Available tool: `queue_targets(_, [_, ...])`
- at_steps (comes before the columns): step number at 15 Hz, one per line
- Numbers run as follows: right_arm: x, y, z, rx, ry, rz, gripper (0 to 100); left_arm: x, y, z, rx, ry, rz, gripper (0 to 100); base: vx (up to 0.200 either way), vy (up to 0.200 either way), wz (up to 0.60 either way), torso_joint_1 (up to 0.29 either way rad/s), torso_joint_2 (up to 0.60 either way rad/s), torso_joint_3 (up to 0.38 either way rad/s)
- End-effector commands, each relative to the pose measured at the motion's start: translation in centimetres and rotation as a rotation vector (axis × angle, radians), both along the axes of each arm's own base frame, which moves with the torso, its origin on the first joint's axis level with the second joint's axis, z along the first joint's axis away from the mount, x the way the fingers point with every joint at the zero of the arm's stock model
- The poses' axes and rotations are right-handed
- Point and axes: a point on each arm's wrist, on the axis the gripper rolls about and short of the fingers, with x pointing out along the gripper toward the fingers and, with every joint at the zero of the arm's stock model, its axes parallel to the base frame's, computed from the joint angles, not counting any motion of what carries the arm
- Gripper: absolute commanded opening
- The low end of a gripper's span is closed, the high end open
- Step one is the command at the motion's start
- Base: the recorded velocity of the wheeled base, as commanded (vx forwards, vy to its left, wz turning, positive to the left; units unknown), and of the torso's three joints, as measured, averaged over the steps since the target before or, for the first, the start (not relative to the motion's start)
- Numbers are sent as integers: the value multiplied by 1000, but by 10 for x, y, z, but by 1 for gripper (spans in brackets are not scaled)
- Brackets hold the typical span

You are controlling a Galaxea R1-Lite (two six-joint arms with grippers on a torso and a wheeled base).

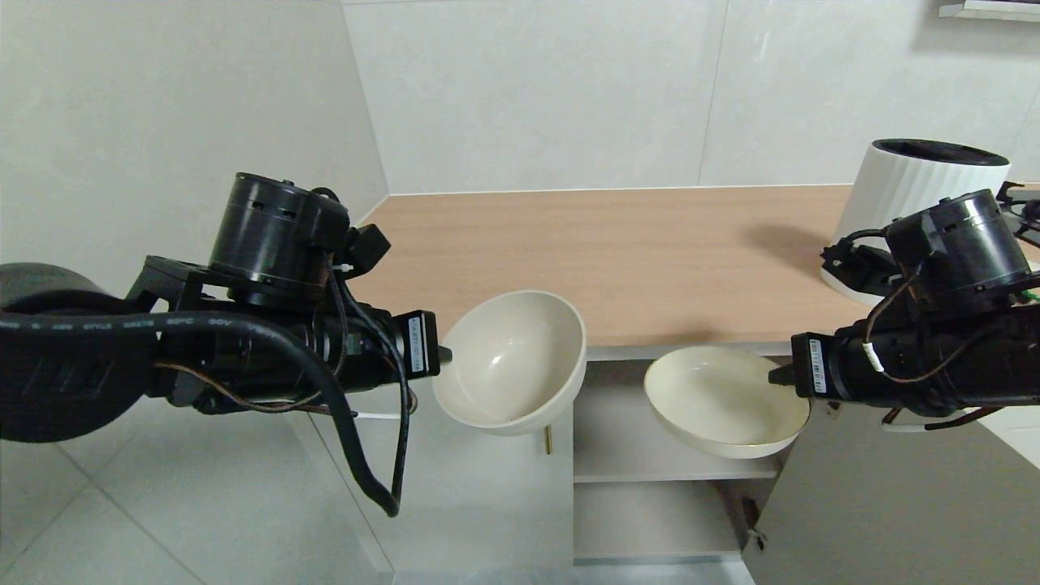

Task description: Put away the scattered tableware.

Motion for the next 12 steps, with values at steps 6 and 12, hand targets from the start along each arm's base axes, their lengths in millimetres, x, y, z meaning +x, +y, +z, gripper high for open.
queue_targets(6, [1, 0, -1, -2, 5, 1, 0, 1, 0, -1, 1, 3, 1, 0, 0, 0, 0, -173, 456, 278])
queue_targets(12, [1, 0, -1, -2, 5, 1, 0, 1, 0, -1, 2, 4, 1, 0, 0, 0, 0, -148, 456, 314])
